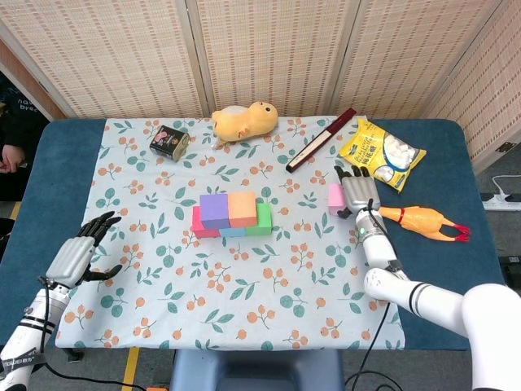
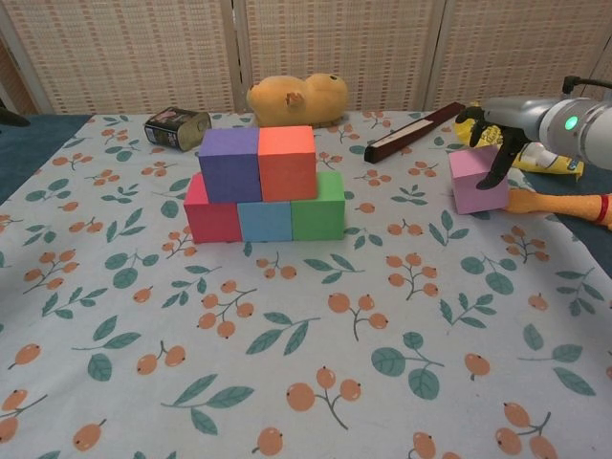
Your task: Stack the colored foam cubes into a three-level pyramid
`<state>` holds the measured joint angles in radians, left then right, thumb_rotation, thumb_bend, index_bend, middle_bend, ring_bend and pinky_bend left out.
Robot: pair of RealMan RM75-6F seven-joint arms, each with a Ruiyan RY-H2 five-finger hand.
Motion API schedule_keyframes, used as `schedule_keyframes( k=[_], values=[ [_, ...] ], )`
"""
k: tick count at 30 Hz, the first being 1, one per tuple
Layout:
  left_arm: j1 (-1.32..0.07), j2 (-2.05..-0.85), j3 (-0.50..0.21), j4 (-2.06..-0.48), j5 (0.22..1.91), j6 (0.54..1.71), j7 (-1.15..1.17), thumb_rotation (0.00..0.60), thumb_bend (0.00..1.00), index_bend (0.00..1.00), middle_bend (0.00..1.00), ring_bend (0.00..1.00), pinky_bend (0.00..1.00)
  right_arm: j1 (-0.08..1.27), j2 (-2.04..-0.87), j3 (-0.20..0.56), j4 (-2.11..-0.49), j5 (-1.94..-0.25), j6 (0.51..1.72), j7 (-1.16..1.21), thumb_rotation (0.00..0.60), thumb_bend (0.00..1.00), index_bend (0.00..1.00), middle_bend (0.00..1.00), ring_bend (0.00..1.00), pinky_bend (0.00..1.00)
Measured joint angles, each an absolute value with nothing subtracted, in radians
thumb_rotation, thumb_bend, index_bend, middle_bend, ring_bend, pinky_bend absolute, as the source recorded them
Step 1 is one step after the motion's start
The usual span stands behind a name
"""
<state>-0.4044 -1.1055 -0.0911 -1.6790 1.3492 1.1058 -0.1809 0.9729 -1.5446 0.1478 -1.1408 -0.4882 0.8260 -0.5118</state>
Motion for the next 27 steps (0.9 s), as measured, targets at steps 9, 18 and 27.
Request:
schedule_keyframes(
  k=[9,18,27],
  values=[
    [-0.405,-1.106,-0.093,-1.682,1.346,1.102,-0.189,0.600,0.26,0.09,0.00,0.00,0.11,0.962,-1.567,0.159,-1.071,-0.510,0.766,-0.507,0.600,0.06,0.23,0.29,0.01,0.00],
    [-0.401,-1.107,-0.097,-1.673,1.339,1.106,-0.201,0.600,0.26,0.09,0.00,0.00,0.11,0.949,-1.538,0.192,-1.107,-0.571,0.756,-0.458,0.600,0.13,0.40,0.37,0.10,0.00],
    [-0.391,-1.122,-0.092,-1.662,1.337,1.133,-0.133,0.600,0.26,0.09,0.00,0.00,0.11,0.930,-1.342,0.260,-1.477,-0.702,0.822,-0.401,0.600,0.13,0.36,0.37,0.10,0.00]
  ],
)
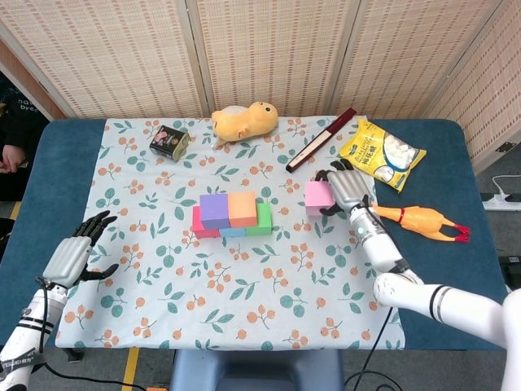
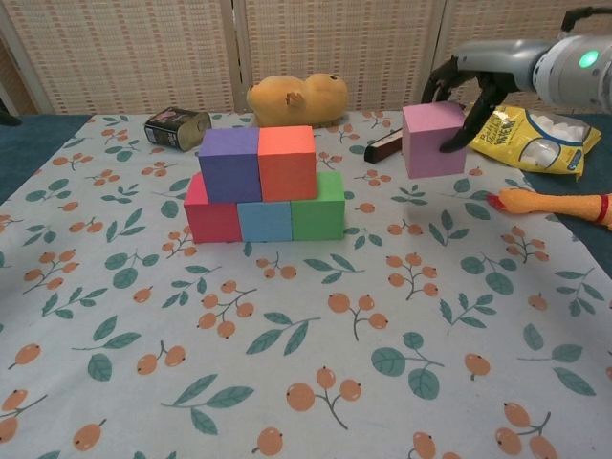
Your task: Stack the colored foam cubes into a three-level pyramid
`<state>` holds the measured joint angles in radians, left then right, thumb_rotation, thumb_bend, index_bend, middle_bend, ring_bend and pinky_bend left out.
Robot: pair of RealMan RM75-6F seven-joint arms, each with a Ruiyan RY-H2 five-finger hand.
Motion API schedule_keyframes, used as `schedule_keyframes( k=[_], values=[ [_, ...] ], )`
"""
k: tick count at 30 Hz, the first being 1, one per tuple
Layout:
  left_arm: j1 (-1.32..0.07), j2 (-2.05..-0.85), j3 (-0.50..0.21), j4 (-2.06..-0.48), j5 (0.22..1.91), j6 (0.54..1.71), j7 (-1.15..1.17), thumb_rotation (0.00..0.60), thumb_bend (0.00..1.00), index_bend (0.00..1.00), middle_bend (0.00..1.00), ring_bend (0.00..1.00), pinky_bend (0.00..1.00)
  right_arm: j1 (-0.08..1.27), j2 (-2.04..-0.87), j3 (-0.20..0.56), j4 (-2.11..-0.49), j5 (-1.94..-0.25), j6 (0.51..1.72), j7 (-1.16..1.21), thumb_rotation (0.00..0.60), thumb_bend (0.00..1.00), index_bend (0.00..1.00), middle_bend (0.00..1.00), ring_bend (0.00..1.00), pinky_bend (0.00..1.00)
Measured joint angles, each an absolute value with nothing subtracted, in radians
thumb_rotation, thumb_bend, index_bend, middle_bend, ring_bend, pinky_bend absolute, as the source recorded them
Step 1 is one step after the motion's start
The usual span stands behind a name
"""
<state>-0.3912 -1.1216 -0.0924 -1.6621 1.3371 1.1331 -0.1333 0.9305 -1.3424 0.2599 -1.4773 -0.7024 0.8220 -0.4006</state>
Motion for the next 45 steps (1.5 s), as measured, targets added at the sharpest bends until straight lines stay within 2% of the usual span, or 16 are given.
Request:
schedule_keyframes(
  k=[4,9,16,23,33,45],
  values=[
    [-0.384,-1.129,-0.090,-1.659,1.336,1.144,-0.120,0.600,0.26,0.09,0.00,0.00,0.11,0.935,-1.232,0.311,-1.664,-0.731,0.848,-0.385,0.600,0.13,0.36,0.37,0.10,0.00],
    [-0.377,-1.130,-0.087,-1.660,1.344,1.155,-0.116,0.600,0.26,0.09,0.00,0.00,0.11,0.979,-1.181,0.373,-1.758,-0.730,0.849,-0.354,0.600,0.13,0.35,0.37,0.10,0.00],
    [-0.373,-1.134,-0.084,-1.658,1.355,1.162,-0.122,0.600,0.26,0.09,0.00,0.00,0.11,1.072,-1.286,0.376,-1.703,-0.675,0.842,-0.359,0.600,0.13,0.35,0.37,0.10,0.00],
    [-0.371,-1.139,-0.082,-1.639,1.363,1.160,-0.146,0.600,0.26,0.09,0.00,0.00,0.11,1.128,-1.411,0.367,-1.634,-0.613,0.907,-0.389,0.600,0.13,0.34,0.37,0.10,0.00],
    [-0.366,-1.141,-0.079,-1.619,1.386,1.168,-0.182,0.600,0.26,0.09,0.00,0.00,0.11,1.184,-1.477,0.373,-1.580,-0.537,0.927,-0.427,0.600,0.13,0.34,0.37,0.10,0.00],
    [-0.367,-1.144,-0.079,-1.608,1.390,1.163,-0.196,0.600,0.26,0.09,0.00,0.00,0.11,1.250,-1.537,0.375,-1.492,-0.454,0.898,-0.473,0.600,0.13,0.33,0.37,0.09,0.00]
  ],
)
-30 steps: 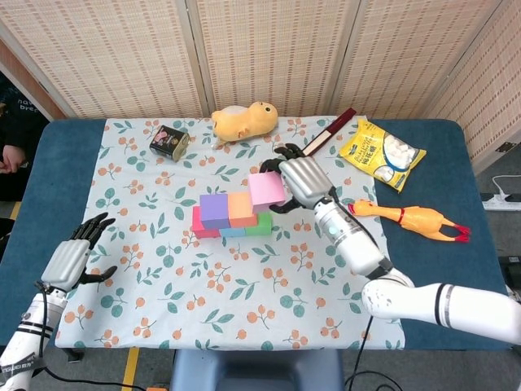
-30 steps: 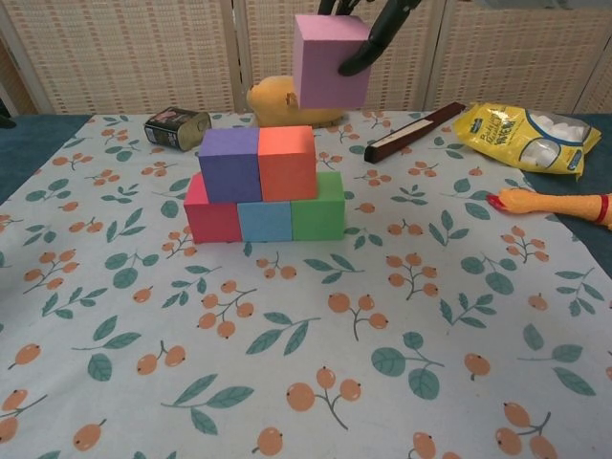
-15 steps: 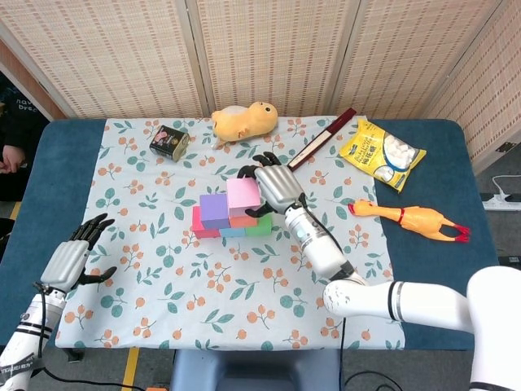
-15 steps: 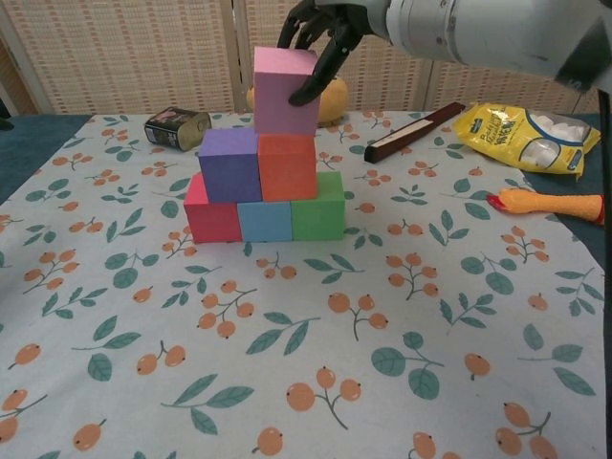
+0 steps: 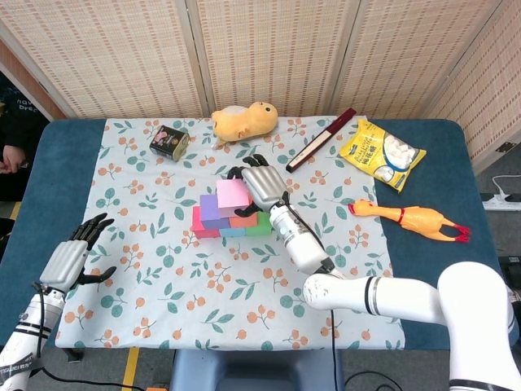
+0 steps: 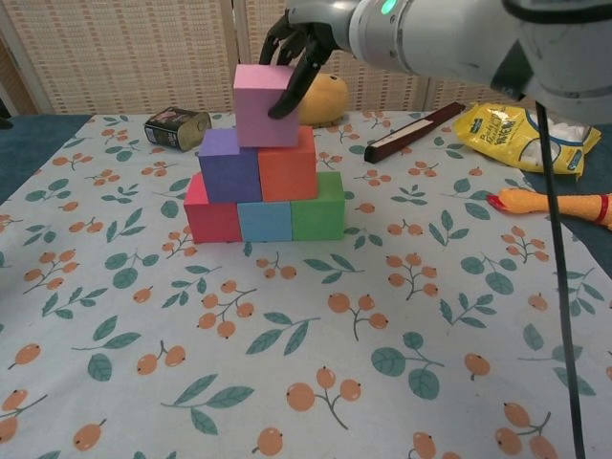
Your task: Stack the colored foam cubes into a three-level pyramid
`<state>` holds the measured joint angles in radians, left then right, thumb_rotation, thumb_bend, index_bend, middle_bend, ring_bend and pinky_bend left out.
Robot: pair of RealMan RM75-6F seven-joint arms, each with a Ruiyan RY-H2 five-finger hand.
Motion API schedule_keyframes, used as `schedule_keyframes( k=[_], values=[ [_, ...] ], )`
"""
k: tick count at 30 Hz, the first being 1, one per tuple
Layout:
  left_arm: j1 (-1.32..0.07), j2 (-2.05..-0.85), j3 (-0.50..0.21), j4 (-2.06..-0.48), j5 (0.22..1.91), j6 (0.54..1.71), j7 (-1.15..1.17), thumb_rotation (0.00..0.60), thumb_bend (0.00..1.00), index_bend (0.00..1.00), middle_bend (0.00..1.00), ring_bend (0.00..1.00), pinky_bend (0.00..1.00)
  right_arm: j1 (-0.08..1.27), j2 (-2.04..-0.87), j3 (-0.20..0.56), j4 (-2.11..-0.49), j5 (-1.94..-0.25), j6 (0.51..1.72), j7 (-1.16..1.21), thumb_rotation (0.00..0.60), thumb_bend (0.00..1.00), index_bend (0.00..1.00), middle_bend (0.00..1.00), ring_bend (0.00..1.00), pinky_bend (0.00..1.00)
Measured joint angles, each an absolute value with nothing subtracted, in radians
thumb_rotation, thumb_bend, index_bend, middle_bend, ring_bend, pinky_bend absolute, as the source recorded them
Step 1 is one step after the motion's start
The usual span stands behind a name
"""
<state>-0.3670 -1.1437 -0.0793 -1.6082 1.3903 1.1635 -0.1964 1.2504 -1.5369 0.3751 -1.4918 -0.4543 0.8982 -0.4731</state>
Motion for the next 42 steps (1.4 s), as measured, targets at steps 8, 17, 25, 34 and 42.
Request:
schedule_keyframes(
  k=[8,17,25,34,42],
  values=[
    [-0.368,-1.147,-0.081,-1.596,1.387,1.158,-0.208,0.600,0.26,0.09,0.00,0.00,0.11,1.283,-1.563,0.379,-1.452,-0.424,0.884,-0.490,0.600,0.13,0.33,0.37,0.09,0.00],
    [-0.366,-1.151,-0.079,-1.583,1.392,1.160,-0.221,0.600,0.26,0.09,0.00,0.00,0.11,1.300,-1.565,0.379,-1.461,-0.397,0.906,-0.519,0.600,0.13,0.32,0.37,0.09,0.00],
    [-0.364,-1.155,-0.078,-1.574,1.397,1.163,-0.232,0.600,0.26,0.09,0.00,0.00,0.11,1.315,-1.565,0.379,-1.474,-0.362,0.928,-0.550,0.600,0.13,0.31,0.37,0.09,0.00],
    [-0.362,-1.158,-0.077,-1.567,1.399,1.163,-0.242,0.600,0.26,0.09,0.00,0.00,0.11,1.329,-1.569,0.382,-1.480,-0.329,0.946,-0.579,0.600,0.13,0.31,0.37,0.09,0.00],
    [-0.361,-1.160,-0.076,-1.561,1.402,1.165,-0.248,0.600,0.26,0.09,0.00,0.00,0.11,1.336,-1.568,0.383,-1.491,-0.303,0.963,-0.603,0.600,0.13,0.30,0.37,0.08,0.00]
  ],
)
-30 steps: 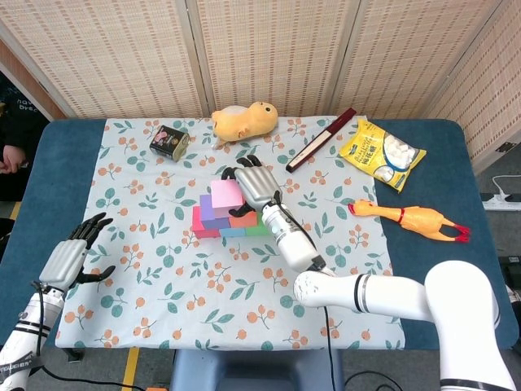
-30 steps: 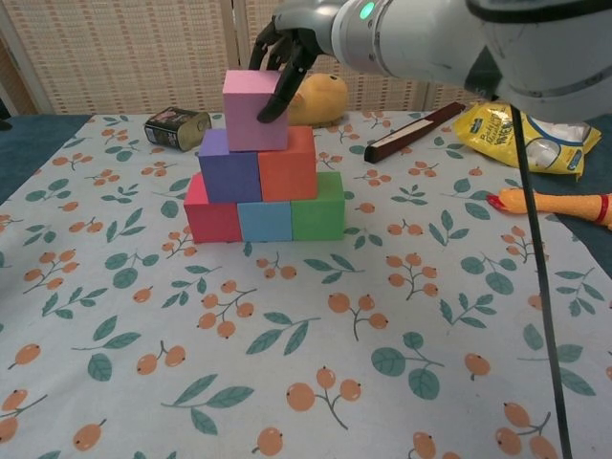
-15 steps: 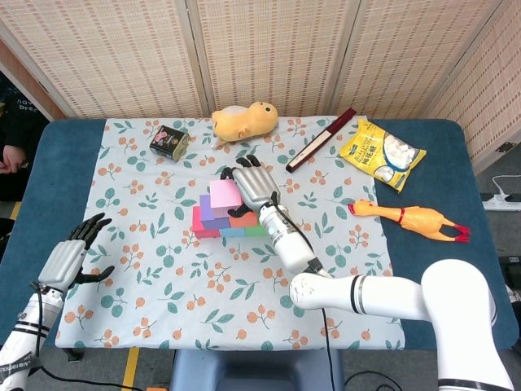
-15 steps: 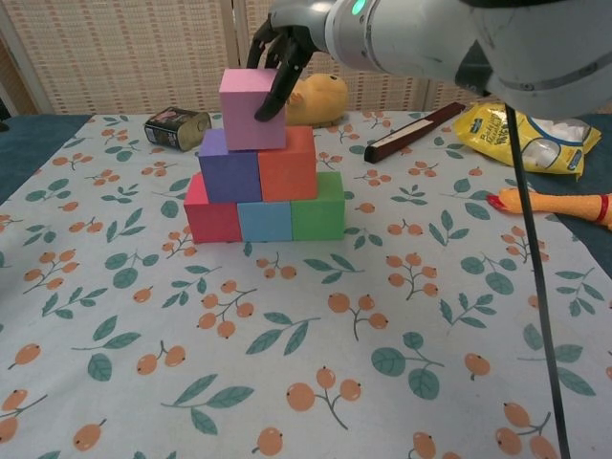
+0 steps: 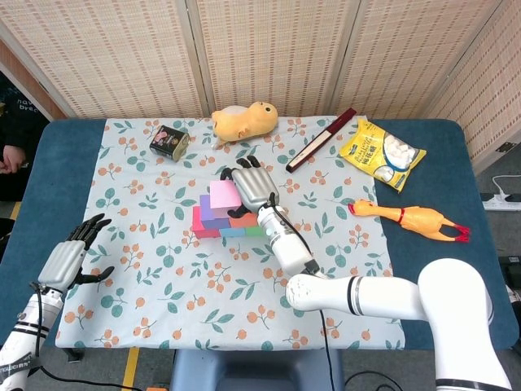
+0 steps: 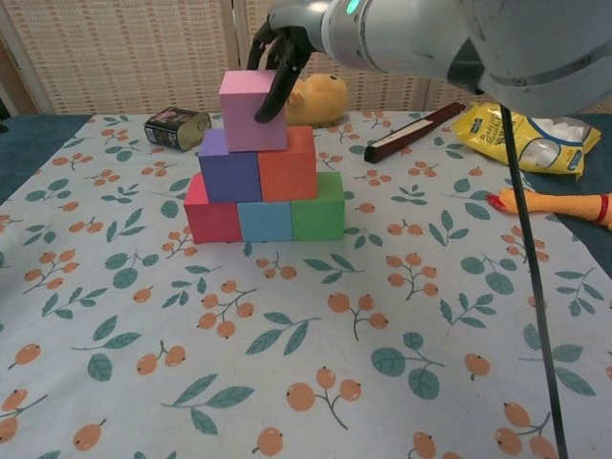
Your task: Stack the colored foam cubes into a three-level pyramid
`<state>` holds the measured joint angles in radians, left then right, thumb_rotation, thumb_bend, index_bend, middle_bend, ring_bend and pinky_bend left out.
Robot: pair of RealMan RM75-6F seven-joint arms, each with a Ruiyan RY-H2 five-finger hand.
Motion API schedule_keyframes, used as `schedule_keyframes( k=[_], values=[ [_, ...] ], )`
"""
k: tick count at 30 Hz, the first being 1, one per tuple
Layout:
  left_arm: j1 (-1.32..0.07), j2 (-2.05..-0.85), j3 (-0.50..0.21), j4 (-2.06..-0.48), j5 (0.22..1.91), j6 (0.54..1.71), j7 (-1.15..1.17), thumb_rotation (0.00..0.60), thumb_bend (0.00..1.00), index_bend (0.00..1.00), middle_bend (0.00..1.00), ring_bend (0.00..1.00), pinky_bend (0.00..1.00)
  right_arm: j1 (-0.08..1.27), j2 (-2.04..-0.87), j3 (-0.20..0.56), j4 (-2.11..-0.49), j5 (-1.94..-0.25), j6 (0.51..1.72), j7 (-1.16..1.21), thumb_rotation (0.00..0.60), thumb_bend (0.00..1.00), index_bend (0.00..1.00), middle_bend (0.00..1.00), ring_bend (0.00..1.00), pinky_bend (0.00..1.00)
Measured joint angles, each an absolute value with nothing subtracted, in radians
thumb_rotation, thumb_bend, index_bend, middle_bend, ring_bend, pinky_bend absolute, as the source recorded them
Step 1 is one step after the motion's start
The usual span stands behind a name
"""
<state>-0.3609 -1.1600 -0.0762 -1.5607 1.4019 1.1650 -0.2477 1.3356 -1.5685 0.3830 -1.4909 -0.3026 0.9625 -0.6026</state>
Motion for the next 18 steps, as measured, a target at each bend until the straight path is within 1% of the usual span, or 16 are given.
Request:
schedule_keyframes(
  k=[13,15,18],
  values=[
    [-0.359,-1.164,-0.075,-1.551,1.403,1.164,-0.259,0.600,0.26,0.09,0.00,0.00,0.11,1.341,-1.583,0.385,-1.478,-0.293,0.962,-0.614,0.600,0.13,0.29,0.37,0.08,0.00],
    [-0.359,-1.166,-0.075,-1.547,1.404,1.164,-0.261,0.600,0.26,0.09,0.00,0.00,0.11,1.341,-1.584,0.384,-1.476,-0.290,0.961,-0.616,0.600,0.13,0.28,0.37,0.08,0.00],
    [-0.360,-1.167,-0.076,-1.545,1.405,1.164,-0.264,0.600,0.26,0.09,0.00,0.00,0.11,1.341,-1.583,0.382,-1.475,-0.281,0.958,-0.621,0.600,0.13,0.21,0.37,0.06,0.00]
  ],
)
